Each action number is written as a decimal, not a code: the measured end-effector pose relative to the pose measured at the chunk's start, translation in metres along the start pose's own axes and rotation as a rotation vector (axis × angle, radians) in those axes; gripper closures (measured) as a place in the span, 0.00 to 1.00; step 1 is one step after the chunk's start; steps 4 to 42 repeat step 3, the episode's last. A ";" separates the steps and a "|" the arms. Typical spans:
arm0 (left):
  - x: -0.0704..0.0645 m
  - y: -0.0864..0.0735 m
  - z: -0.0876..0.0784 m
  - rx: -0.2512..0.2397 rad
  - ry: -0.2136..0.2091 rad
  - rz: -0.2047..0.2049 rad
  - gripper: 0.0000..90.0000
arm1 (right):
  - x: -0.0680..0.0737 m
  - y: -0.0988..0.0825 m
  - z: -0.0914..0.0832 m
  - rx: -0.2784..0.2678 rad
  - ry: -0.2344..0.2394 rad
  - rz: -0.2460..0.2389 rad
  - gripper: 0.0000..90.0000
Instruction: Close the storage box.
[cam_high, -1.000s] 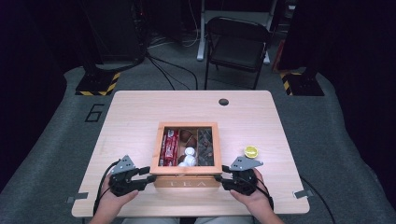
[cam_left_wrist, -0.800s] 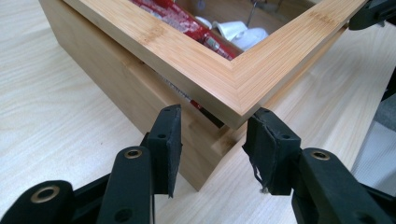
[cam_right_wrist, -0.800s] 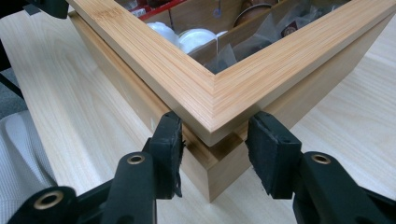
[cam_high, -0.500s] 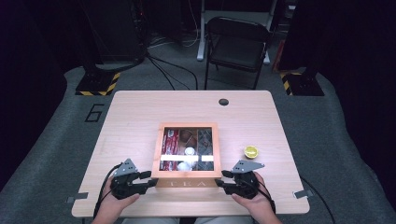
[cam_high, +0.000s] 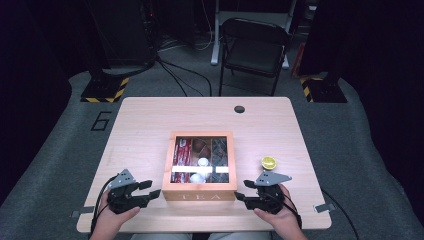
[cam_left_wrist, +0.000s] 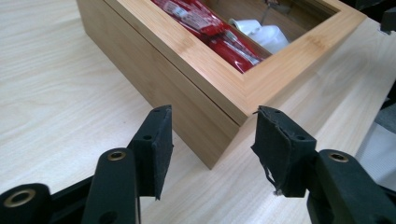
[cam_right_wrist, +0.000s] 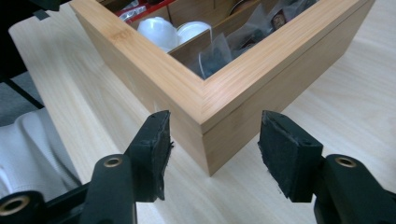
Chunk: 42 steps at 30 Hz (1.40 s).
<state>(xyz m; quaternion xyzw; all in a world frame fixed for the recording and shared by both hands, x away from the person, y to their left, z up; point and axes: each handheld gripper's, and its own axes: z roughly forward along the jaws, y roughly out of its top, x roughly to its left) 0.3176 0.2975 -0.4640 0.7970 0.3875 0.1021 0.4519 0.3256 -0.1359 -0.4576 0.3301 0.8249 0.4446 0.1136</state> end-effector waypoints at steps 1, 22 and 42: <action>-0.001 -0.001 0.002 0.000 -0.003 0.002 0.51 | 0.000 -0.002 0.002 0.007 0.011 0.007 0.47; -0.003 -0.002 0.008 0.034 -0.010 0.032 0.51 | 0.002 -0.004 0.008 0.023 0.013 -0.012 0.47; -0.003 -0.002 0.008 0.034 -0.010 0.032 0.51 | 0.002 -0.004 0.008 0.023 0.013 -0.012 0.47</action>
